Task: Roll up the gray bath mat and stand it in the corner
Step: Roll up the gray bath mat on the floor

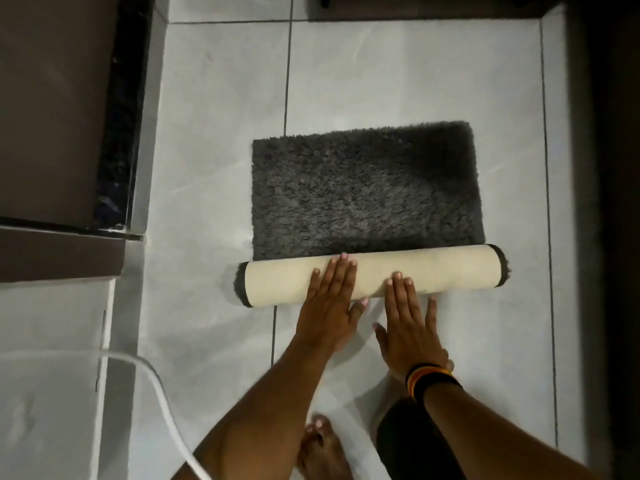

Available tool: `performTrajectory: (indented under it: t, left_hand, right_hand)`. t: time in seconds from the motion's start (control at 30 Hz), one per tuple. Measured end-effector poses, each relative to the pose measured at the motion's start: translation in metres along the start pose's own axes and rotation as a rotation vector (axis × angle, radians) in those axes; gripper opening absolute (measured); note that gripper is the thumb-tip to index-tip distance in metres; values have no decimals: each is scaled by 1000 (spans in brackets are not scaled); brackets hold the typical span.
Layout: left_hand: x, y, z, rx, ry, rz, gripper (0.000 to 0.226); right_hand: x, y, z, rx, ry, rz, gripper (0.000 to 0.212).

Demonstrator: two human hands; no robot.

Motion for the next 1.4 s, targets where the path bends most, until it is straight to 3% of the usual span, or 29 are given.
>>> performTrajectory:
  t: [0.23,0.47,0.63,0.77,0.83,0.97,1.17,1.3,1.4]
  left_hand:
    - [-29,16,-14,106,120,38,70]
    - [-49,25,-38,-69,-106,57,74]
    - [-80,16,-73,-97,-228,84,72]
    - [-90,16,-83,-71,-66,105,72]
    - [-90,21,-83,-2,46,88,72]
    - [-93,18,-84,-17,100,196,72]
    - [-121,-4,-117,-54,-136,67,75]
    - [-153,-21,-159,-151,-257,-45,66]
    - [-169,-24,-175,-195,-232,-68,64]
  right_hand:
    - [-43,-4,-65,15,-36,-11,86]
    - [-74,-1,-73,-21,70,-29,82]
    - [-72,6,-72,-44,-84,54,91]
    - [-91,6,-109,-63,-149,67,95]
    - [-96,5,-124,-35,-99,50,89]
    - [-110,-7,-142,-12,-106,56,77]
    - [-119,-8,-119,23,36,7,91]
    - [-106,-5,-118,43,-81,25,101]
    - [-118,-6,-139,49,-115,63,100]
Point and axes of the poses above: each hand's wrist, its own z-axis away from the middle knuckle, its own x-axis out of the palm, y = z × x, the point moved 2 cm from there along -z, towards the middle knuckle
